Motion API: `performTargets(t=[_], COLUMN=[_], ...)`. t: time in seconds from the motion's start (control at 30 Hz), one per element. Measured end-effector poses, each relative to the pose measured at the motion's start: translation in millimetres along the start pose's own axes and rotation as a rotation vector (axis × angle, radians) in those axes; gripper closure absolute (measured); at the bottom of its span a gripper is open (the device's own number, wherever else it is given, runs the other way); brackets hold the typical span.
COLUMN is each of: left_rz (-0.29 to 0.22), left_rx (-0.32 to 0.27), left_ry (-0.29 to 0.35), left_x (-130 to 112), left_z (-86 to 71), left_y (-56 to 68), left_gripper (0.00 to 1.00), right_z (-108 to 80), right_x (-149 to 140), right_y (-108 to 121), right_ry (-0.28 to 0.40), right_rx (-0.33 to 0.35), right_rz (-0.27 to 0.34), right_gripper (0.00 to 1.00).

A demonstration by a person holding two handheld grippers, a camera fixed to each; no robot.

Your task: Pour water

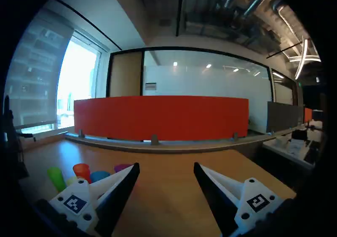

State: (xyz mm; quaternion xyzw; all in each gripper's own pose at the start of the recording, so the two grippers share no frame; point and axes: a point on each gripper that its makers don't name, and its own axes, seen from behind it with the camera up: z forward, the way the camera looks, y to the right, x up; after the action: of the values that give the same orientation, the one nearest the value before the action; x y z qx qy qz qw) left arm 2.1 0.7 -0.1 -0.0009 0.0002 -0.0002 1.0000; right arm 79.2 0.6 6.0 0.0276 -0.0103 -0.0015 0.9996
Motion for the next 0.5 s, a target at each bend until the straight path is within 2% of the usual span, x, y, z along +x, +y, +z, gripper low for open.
performTargets(t=[0.2, 0.5], left_rz=[-0.007, 0.021], left_rx=[-0.037, -0.084], left_ry=[0.008, 0.024], left_x=[36.0, 89.1], left_z=[-0.7, -1.8], left_y=[9.3, 15.8], left_gripper=[0.03, 0.03], right_z=[0.4, 5.6], right_x=[34.0, 80.4], right_y=[-9.5, -15.6], right_ry=[-0.001, -0.008], right_rx=[0.055, 0.109], right_rz=[0.021, 0.040], right_gripper=[0.01, 0.01])
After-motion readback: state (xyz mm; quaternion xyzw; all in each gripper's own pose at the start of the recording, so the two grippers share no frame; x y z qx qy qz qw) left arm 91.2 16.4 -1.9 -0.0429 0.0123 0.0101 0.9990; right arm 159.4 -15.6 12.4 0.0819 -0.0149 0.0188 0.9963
